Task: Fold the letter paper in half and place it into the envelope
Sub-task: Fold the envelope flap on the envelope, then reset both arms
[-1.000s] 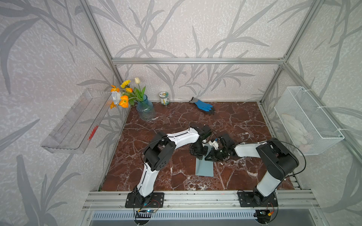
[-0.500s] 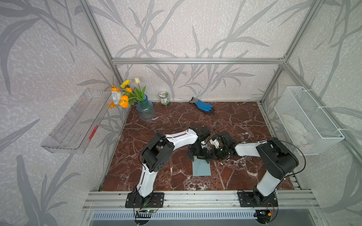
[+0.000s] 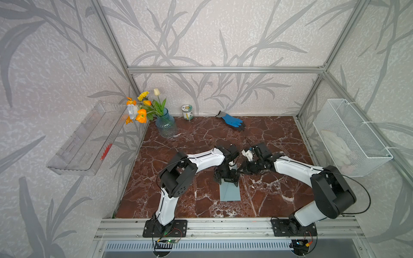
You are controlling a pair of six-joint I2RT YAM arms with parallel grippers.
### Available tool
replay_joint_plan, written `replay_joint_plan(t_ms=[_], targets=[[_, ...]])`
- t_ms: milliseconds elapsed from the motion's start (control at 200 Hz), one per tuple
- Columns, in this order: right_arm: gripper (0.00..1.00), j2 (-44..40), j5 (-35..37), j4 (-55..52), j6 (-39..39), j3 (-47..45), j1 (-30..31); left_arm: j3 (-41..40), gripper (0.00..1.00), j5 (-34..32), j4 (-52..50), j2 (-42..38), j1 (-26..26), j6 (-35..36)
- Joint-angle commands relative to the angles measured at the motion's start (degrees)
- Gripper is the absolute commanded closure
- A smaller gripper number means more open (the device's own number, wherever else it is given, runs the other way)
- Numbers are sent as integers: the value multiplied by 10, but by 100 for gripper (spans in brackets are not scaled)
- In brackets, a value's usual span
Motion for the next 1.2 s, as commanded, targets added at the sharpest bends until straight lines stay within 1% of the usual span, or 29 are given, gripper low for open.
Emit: replay_joint_plan(t_ms=[0,60,115,165,215,250,300,325,385,415,445,490,535,590,625,655,705,785,880,960,1015,1090,1120,1145,1195], targets=[[48,-54,44,-117,-75,63,-31,12,0,-23,43,-43,4,37],[42,-78,63,-146,-94,89,-56,25,0,-26,52,-79,12,47],[39,-105,73,-151,-101,99,-86,27,0,-27,76,-118,26,47],[37,-137,86,-142,-100,94,-118,20,0,-29,111,-160,46,37],[33,-177,104,-113,-93,69,-148,0,0,-24,166,-205,72,19],[24,-209,122,-81,-88,44,-163,-18,0,-24,206,-237,94,4],[11,-252,181,-33,-78,-3,-169,-54,0,-37,259,-284,122,-18],[1,-271,207,-18,-79,-29,-169,-72,0,-47,288,-306,134,-24],[1,-305,254,18,-96,-78,-169,-112,0,-73,315,-352,164,-18],[1,-315,272,35,-111,-104,-169,-129,0,-98,312,-375,177,-3],[1,-321,294,60,-128,-126,-169,-147,0,-141,300,-397,187,14],[1,-322,333,95,-155,-166,-169,-175,0,-237,281,-428,199,35],[1,-314,374,127,-189,-194,-169,-216,0,-332,292,-466,213,61],[1,-290,396,180,-236,-224,-170,-292,0,-418,355,-514,238,87],[1,-269,392,207,-269,-233,-172,-346,0,-460,408,-544,255,106],[1,-250,392,204,-294,-224,-171,-392,0,-485,459,-565,269,125],[1,-217,401,238,-329,-223,-172,-454,0,-515,531,-586,296,161],[1,-171,430,308,-359,-236,-175,-513,0,-551,570,-591,342,189],[1,-124,409,426,-379,-265,-182,-577,0,-552,639,-577,390,202],[1,-98,403,436,-375,-243,-188,-619,0,-539,712,-551,417,196],[1,-66,398,492,-363,-238,-195,-619,0,-534,729,-524,429,187],[1,-21,387,525,-359,-224,-204,-615,0,-511,799,-461,442,199],[1,-4,380,530,-358,-218,-207,-599,0,-505,803,-439,445,205],[1,3,382,562,-357,-228,-207,-583,0,-496,801,-416,447,211],[1,-2,374,599,-359,-254,-207,-564,0,-484,845,-368,452,224]])
